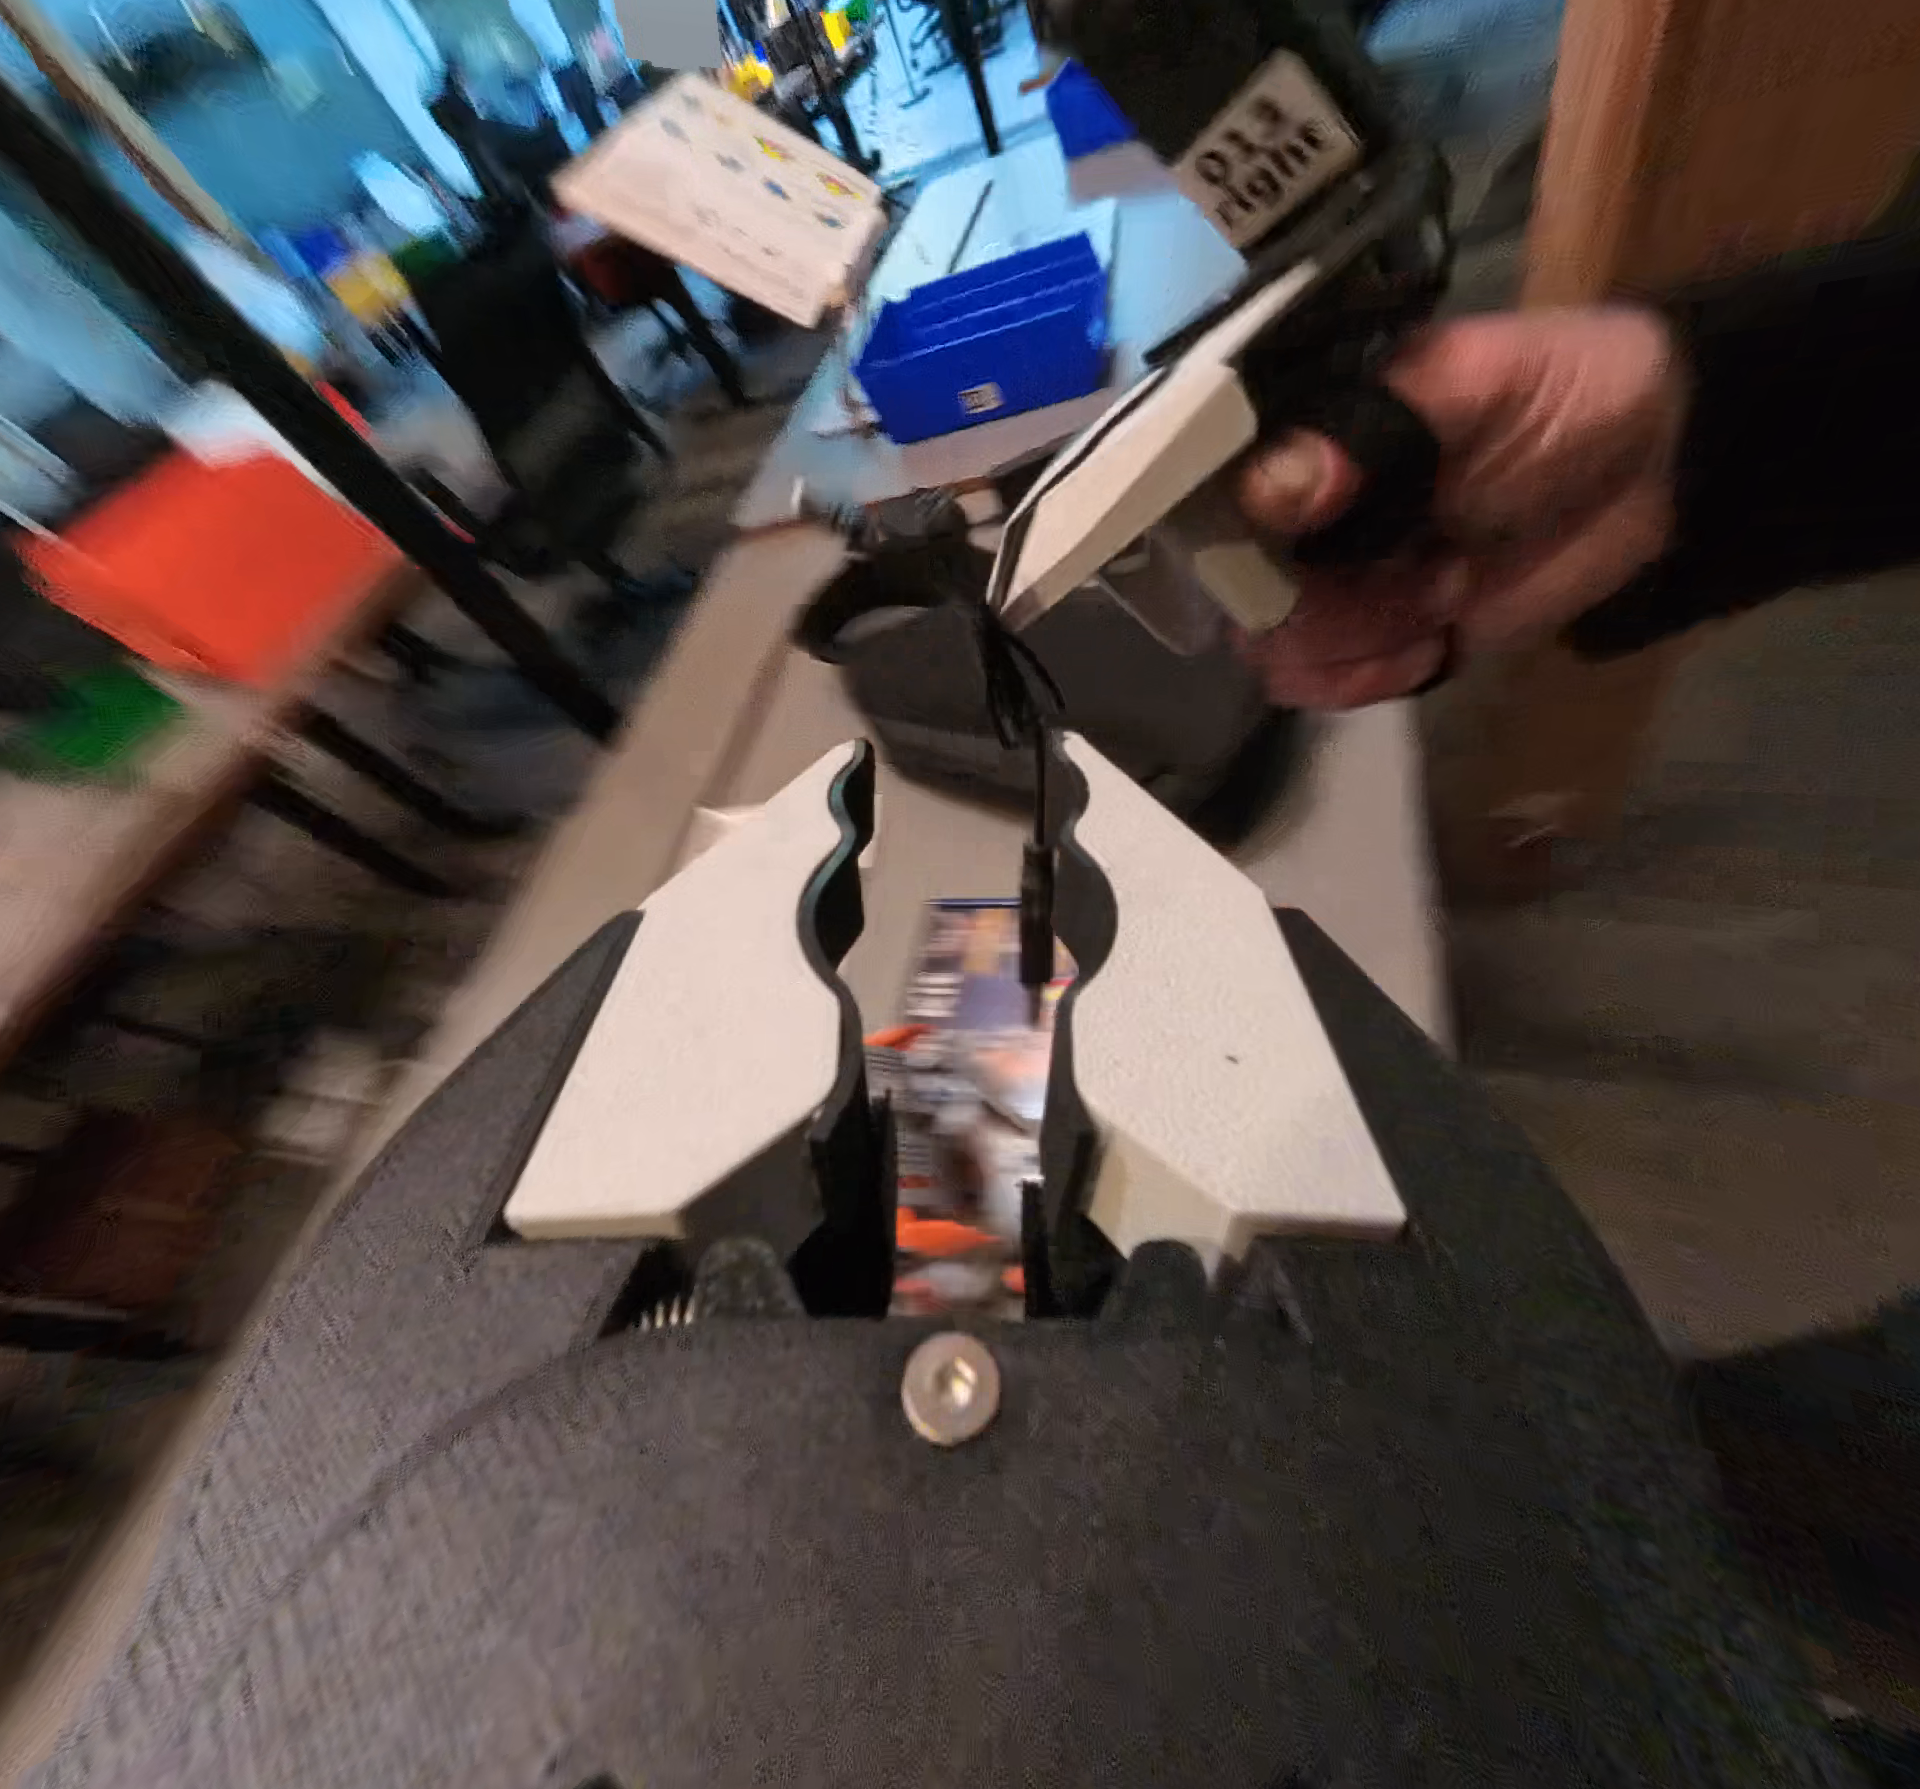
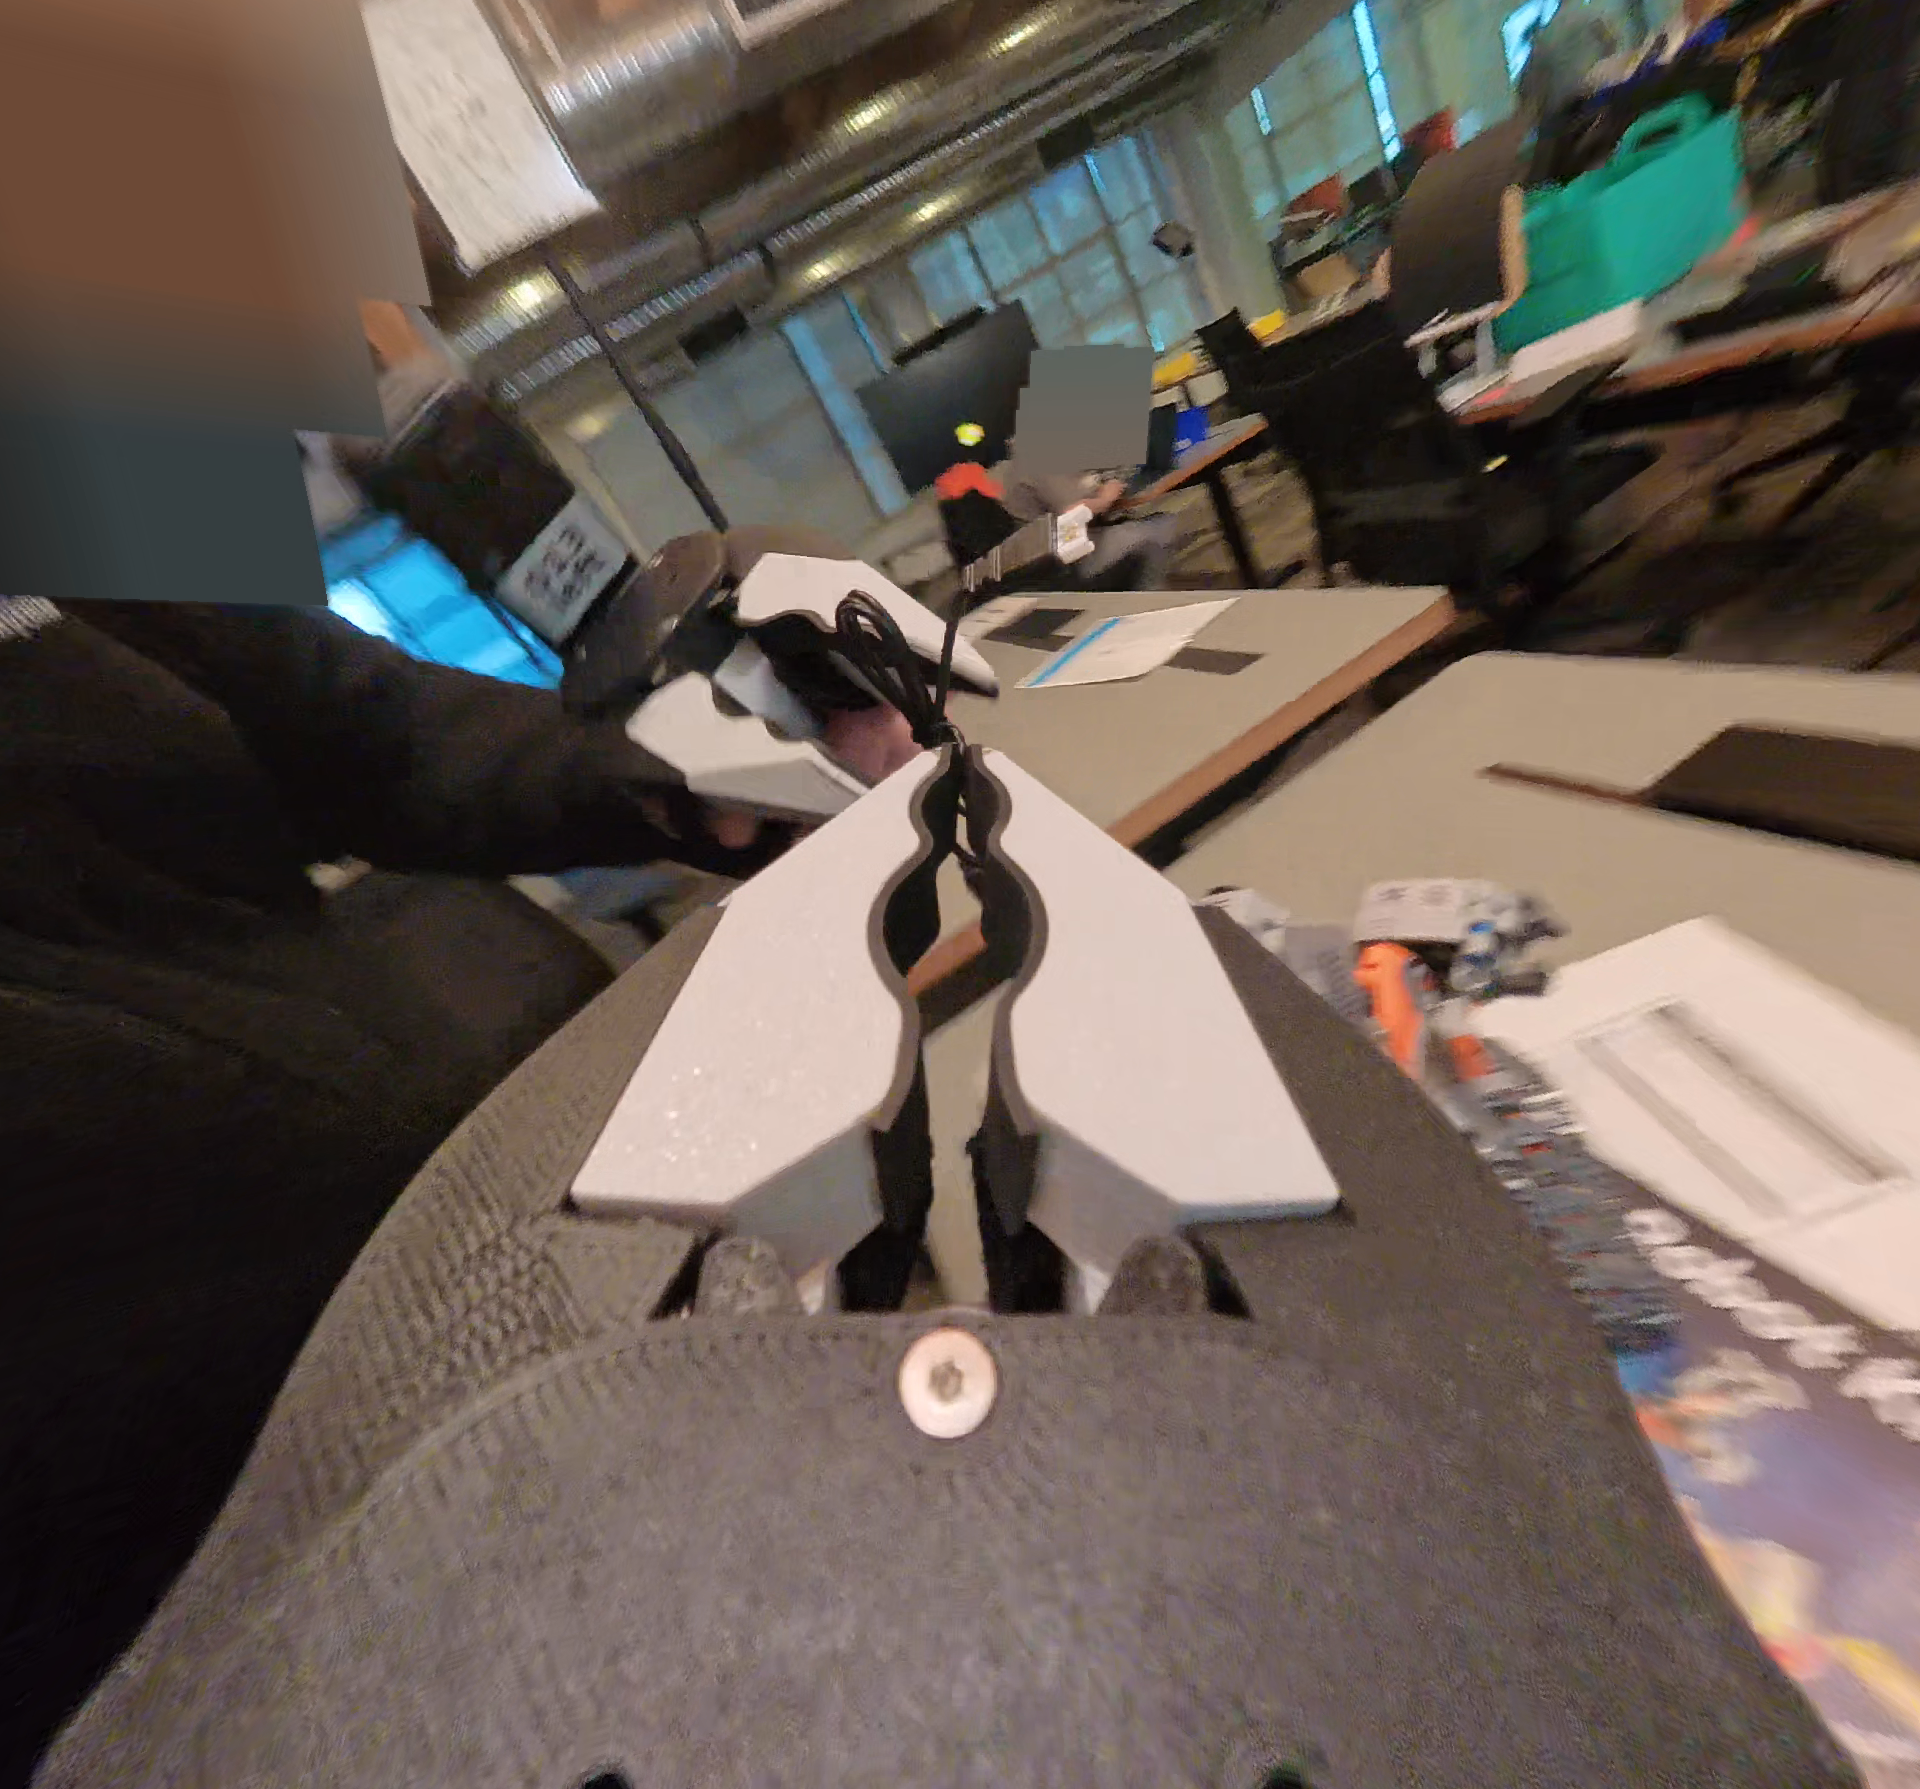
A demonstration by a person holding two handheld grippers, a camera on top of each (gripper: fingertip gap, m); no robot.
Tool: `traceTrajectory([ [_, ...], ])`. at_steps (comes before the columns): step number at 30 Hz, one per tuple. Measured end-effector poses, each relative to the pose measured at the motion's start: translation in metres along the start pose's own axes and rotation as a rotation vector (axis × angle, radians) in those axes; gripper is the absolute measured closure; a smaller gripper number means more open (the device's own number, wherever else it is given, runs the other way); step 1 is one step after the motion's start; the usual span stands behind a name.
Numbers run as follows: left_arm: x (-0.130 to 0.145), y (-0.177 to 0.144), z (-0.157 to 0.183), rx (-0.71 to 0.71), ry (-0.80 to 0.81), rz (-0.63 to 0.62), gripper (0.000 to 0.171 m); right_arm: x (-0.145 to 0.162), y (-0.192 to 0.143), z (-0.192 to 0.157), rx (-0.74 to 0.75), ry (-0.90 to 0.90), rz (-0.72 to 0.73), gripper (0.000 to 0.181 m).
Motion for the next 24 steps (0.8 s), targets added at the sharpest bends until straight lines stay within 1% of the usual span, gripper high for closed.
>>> traceTrajectory([
  [2, 0.008, -0.002, -0.002, 0.134, -0.449, 0.022, 0.142, -0.004, -0.001, -0.003, 0.054, -0.182, -0.057, 0.181],
  [3, 0.012, -0.004, -0.004, 0.19, -0.676, 0.07, 0.144, -0.008, -0.002, -0.006, 0.069, -0.264, -0.069, 0.181],
  [4, 0.015, -0.005, -0.004, 0.279, -0.902, 0.126, 0.147, -0.011, -0.003, -0.008, 0.078, -0.339, -0.076, 0.181],
  [5, 0.017, -0.005, -0.001, 0.413, -1.133, 0.176, 0.144, -0.013, -0.003, -0.012, 0.084, -0.414, -0.092, 0.181],
  [6, 0.02, -0.004, 0.0, 0.498, -1.322, 0.232, 0.14, -0.015, -0.002, -0.015, 0.084, -0.484, -0.11, 0.181],
  [7, 0.021, -0.004, 0.001, 0.543, -1.442, 0.296, 0.14, -0.017, -0.001, -0.02, 0.081, -0.546, -0.126, 0.181],
  [8, 0.02, -0.002, 0.003, 0.588, -1.51, 0.341, 0.14, -0.018, 0.001, -0.025, 0.071, -0.607, -0.147, 0.181],
  [10, 0.014, 0.004, 0.011, 0.643, -1.549, 0.38, 0.132, -0.019, 0.005, -0.036, 0.044, -0.708, -0.176, 0.181],
  [12, 0.004, 0.007, 0.017, 0.73, -1.58, 0.433, 0.128, -0.02, 0.008, -0.046, 0.013, -0.779, -0.199, 0.181],
  [14, -0.001, 0.009, 0.016, 0.74, -1.572, 0.491, 0.128, -0.024, 0.007, -0.051, 0.004, -0.821, -0.214, 0.181],
  [18, -0.007, 0.007, 0.012, 0.765, -1.577, 0.563, 0.127, -0.032, 0.002, -0.056, -0.036, -0.815, -0.199, 0.181],
  [20, -0.009, 0.007, 0.011, 0.785, -1.59, 0.592, 0.124, -0.035, 0.0, -0.058, -0.045, -0.785, -0.168, 0.181],
  [21, -0.011, 0.006, 0.01, 0.802, -1.598, 0.607, 0.12, -0.034, 0.0, -0.058, -0.045, -0.795, -0.176, 0.181],
  [23, -0.016, 0.008, 0.013, 0.833, -1.584, 0.596, 0.118, -0.029, -0.001, -0.058, -0.048, -0.803, -0.191, 0.181],
  [24, -0.017, 0.01, 0.014, 0.83, -1.576, 0.578, 0.122, -0.028, -0.001, -0.059, -0.058, -0.786, -0.182, 0.181],
])
Point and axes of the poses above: each gripper's, where its closed fingertips meet, y out along the fingers, x out of its underside, z = x × y across the jaws, the point moved 6 cm from there along -y, back along the fingers, and after that the axes turned 6 degrees about z, right-handed, at the moved point
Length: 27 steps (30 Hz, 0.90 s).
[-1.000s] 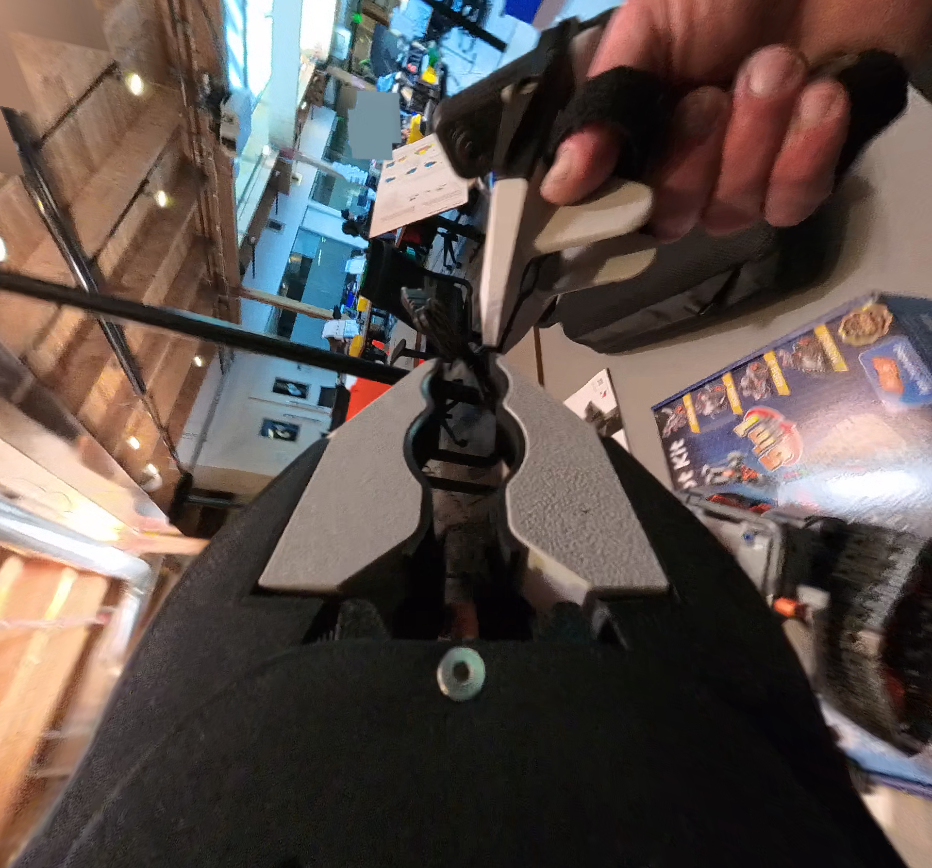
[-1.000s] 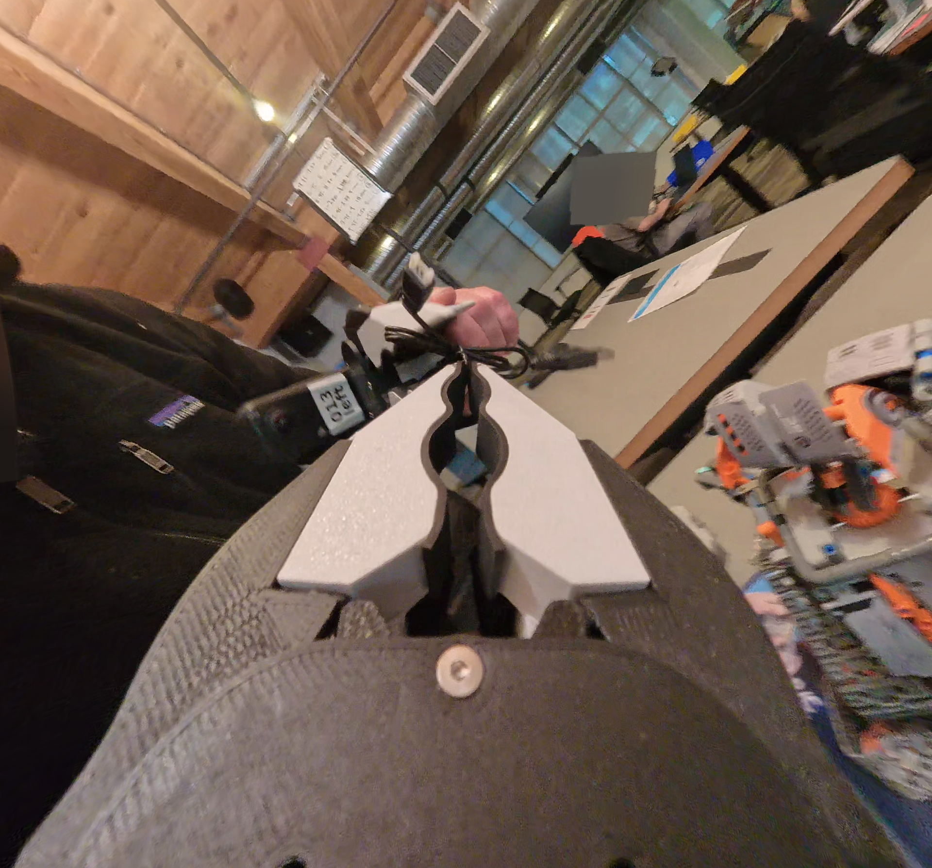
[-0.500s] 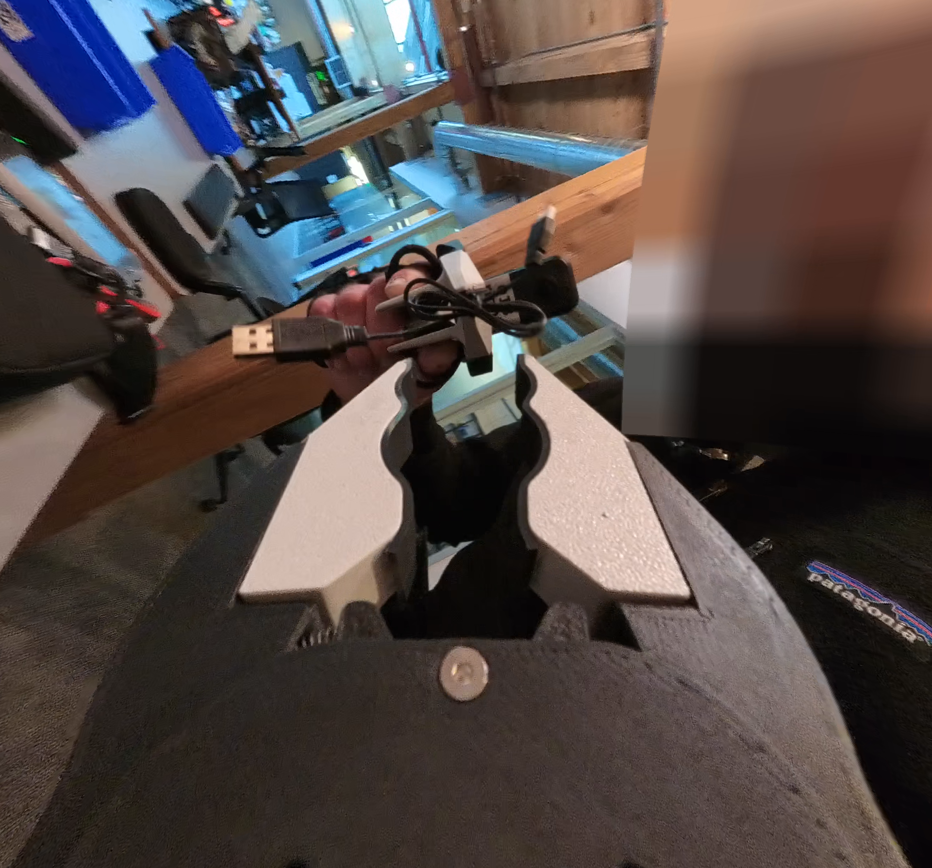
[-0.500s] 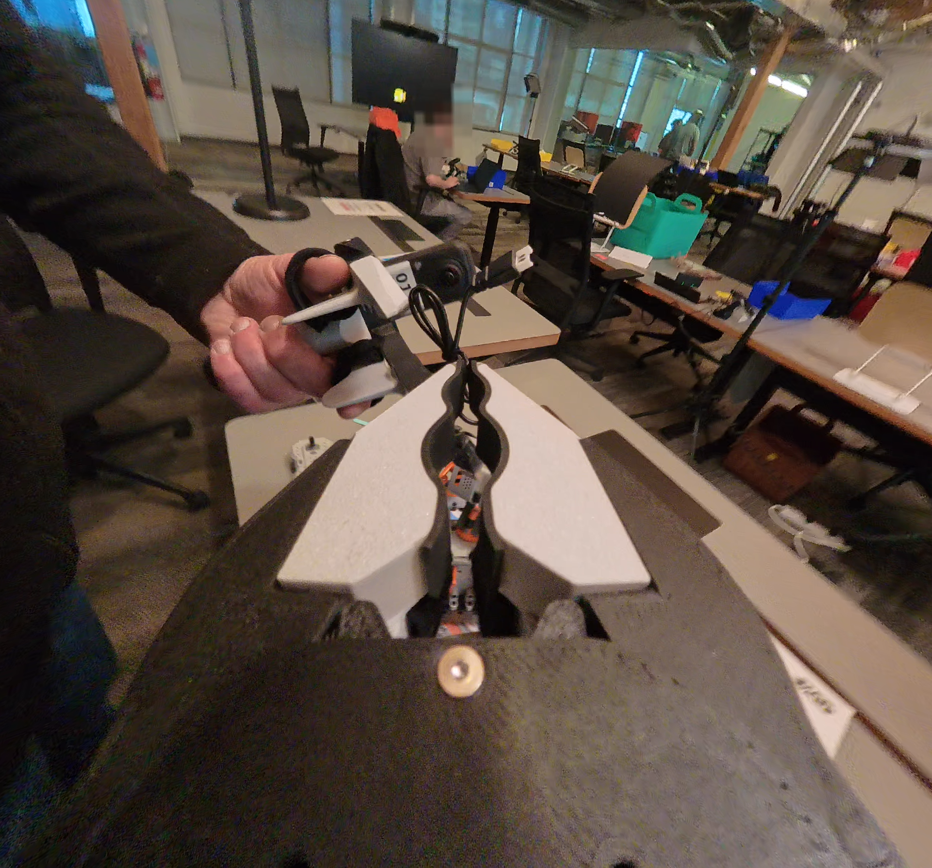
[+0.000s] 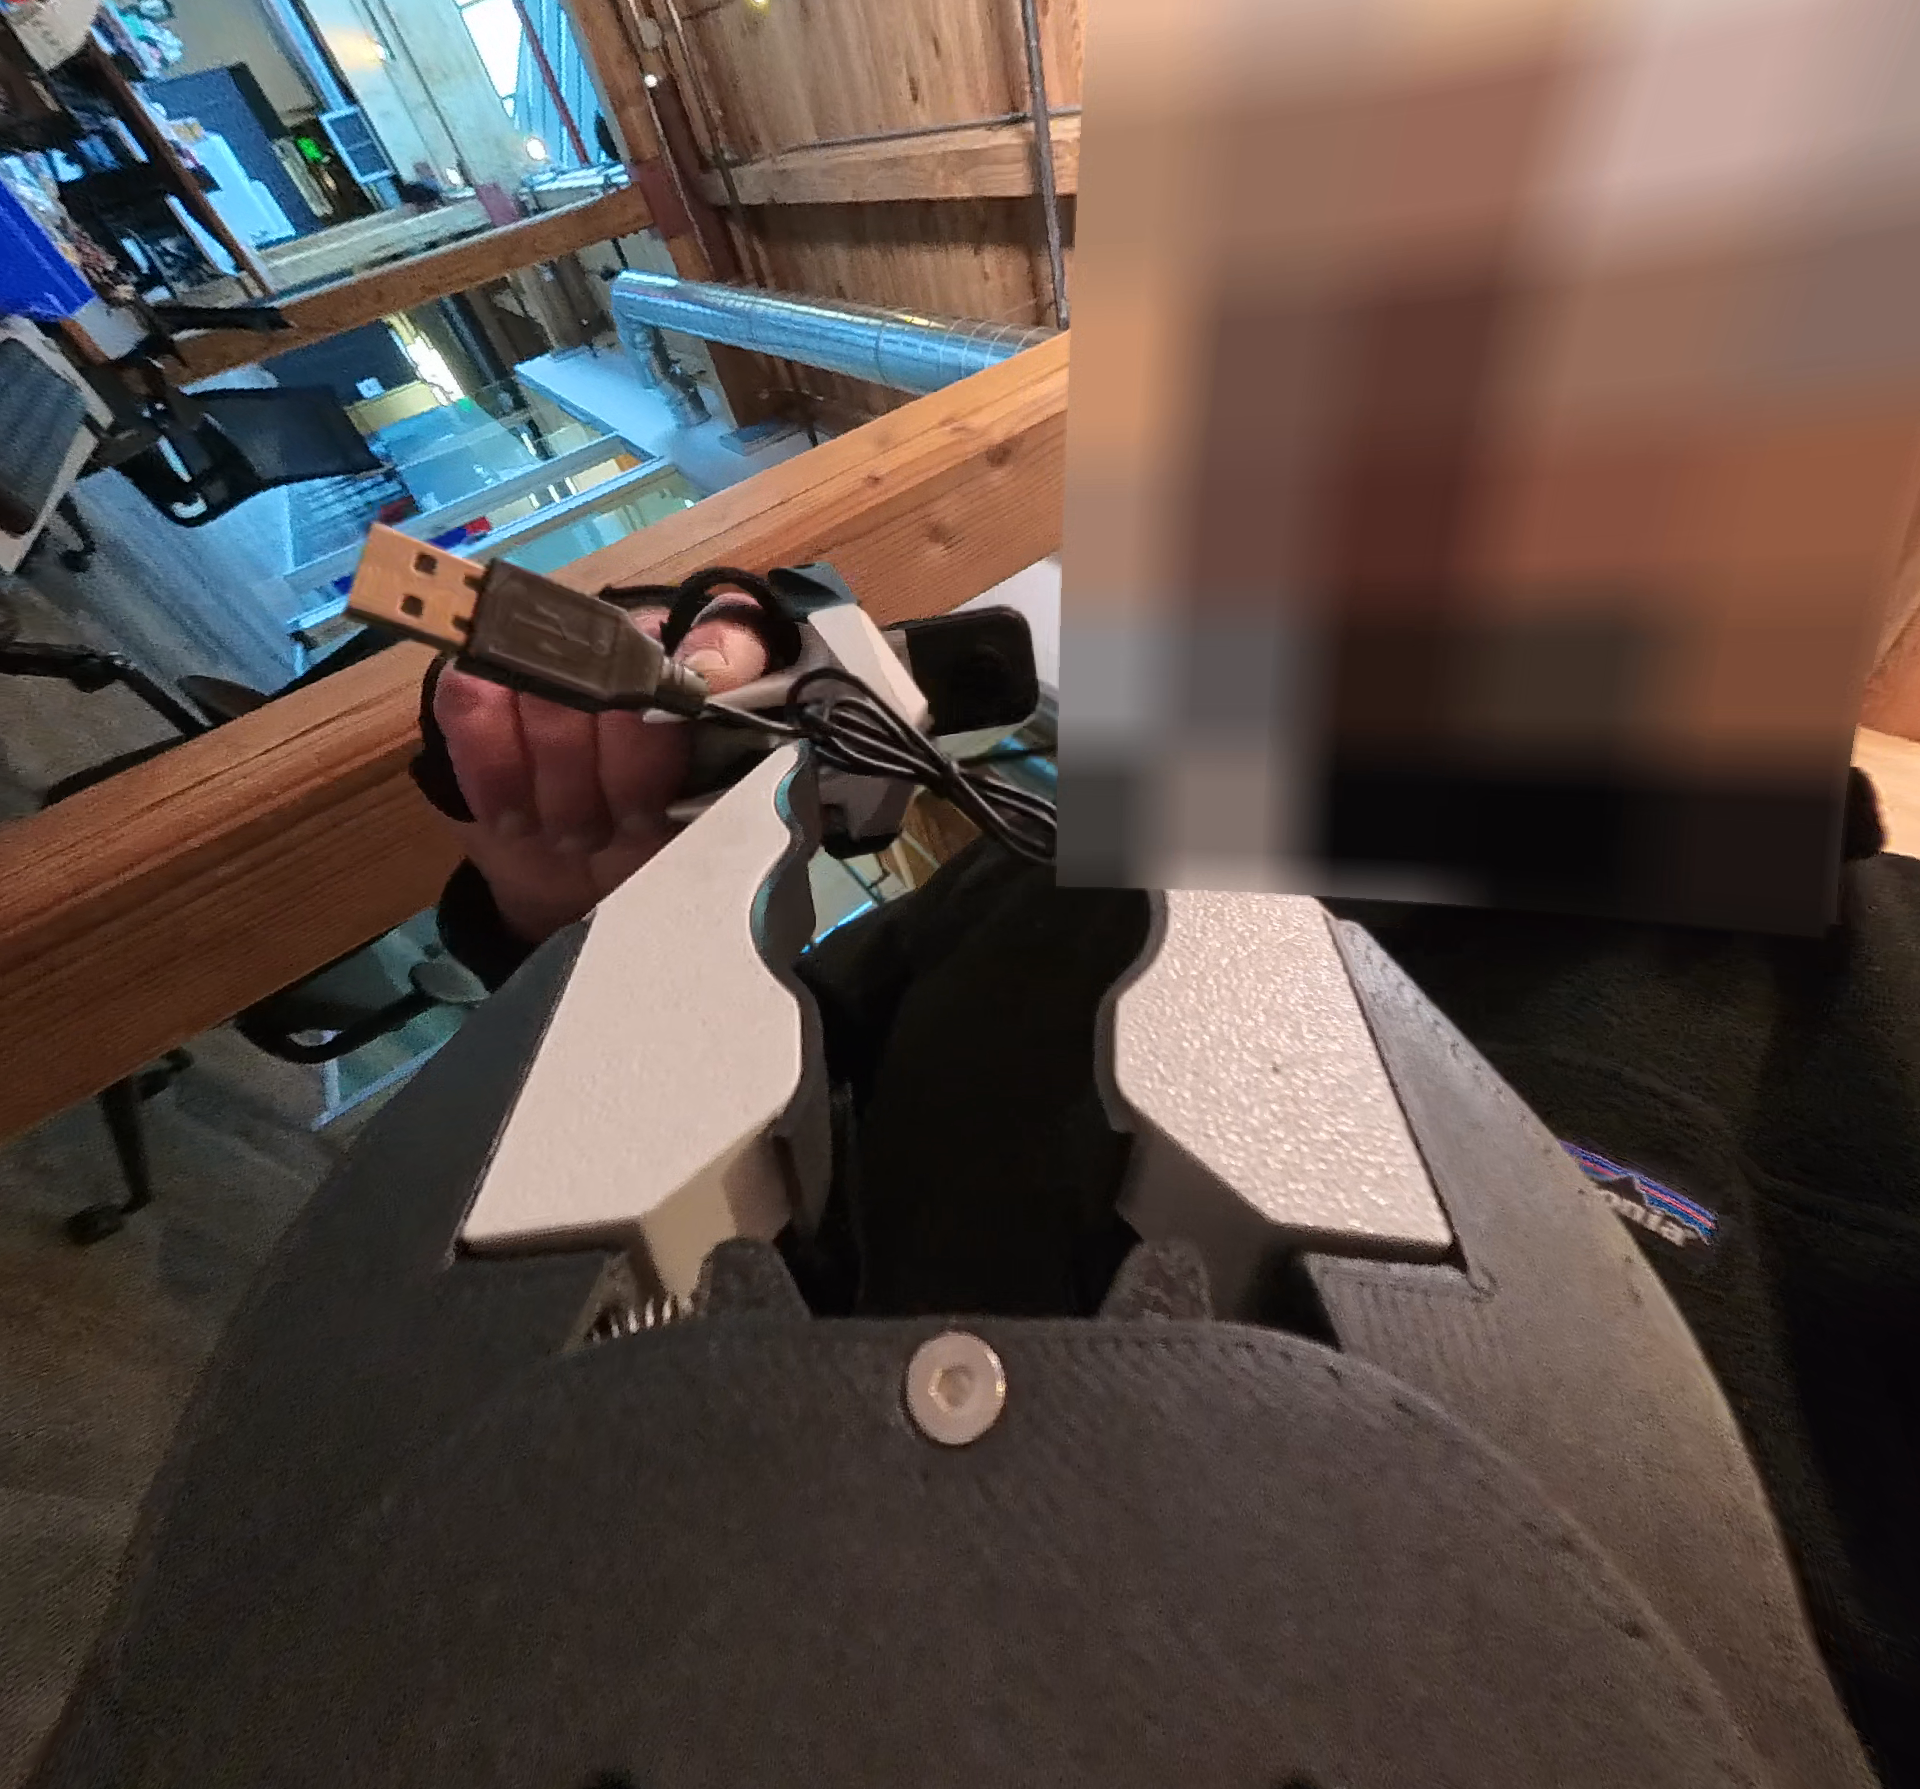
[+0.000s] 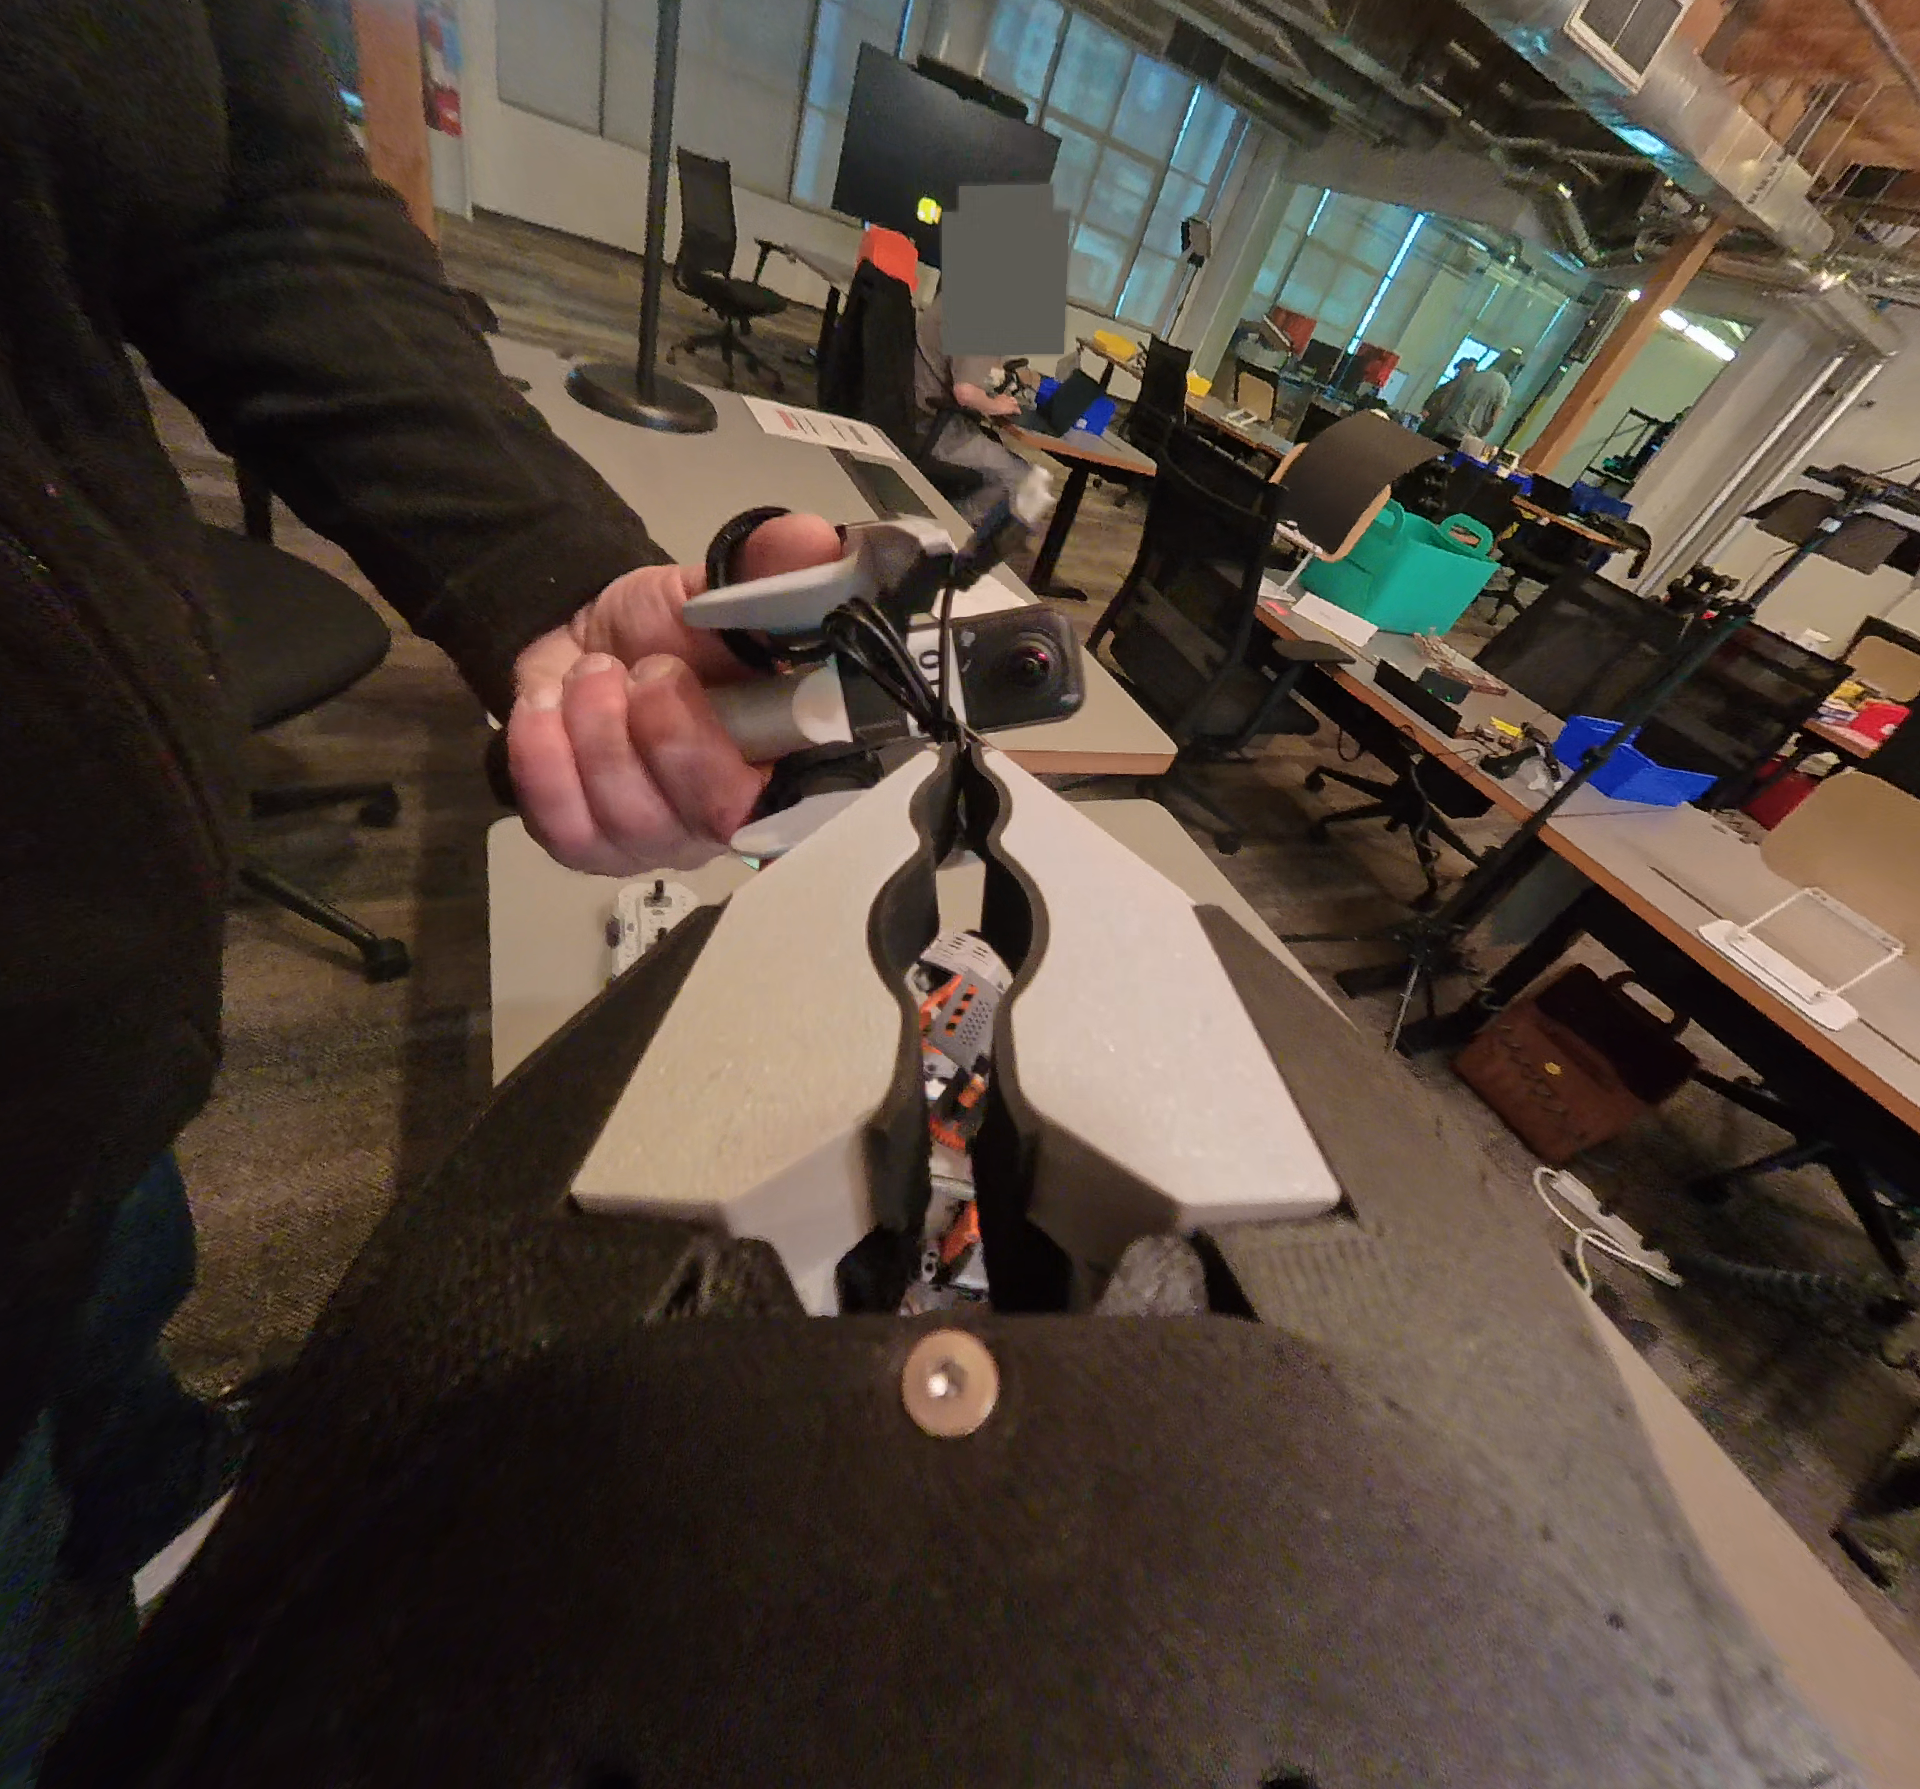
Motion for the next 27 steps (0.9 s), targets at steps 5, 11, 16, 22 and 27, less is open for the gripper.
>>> traceTrajectory([
  [5, -0.004, 0.006, -0.002, -0.082, 0.141, -0.034, 0.145, 0.002, -0.004, 0.002, 0.01, 0.039, 0.014, 0.181],
  [11, -0.011, 0.005, 0.0, -0.205, 0.388, -0.105, 0.167, 0.009, -0.011, 0.01, 0.022, 0.157, 0.03, 0.181],
  [16, -0.015, 0.009, 0.001, -0.239, 0.45, -0.098, 0.167, 0.009, -0.012, 0.014, 0.015, 0.188, 0.033, 0.181],
  [22, -0.016, 0.011, 0.006, -0.324, 0.677, -0.162, 0.171, 0.012, -0.013, 0.014, 0.018, 0.205, 0.017, 0.181],
  [27, -0.018, 0.014, 0.013, -0.391, 0.866, -0.242, 0.171, 0.012, -0.014, 0.016, 0.028, 0.232, -0.002, 0.181],
])
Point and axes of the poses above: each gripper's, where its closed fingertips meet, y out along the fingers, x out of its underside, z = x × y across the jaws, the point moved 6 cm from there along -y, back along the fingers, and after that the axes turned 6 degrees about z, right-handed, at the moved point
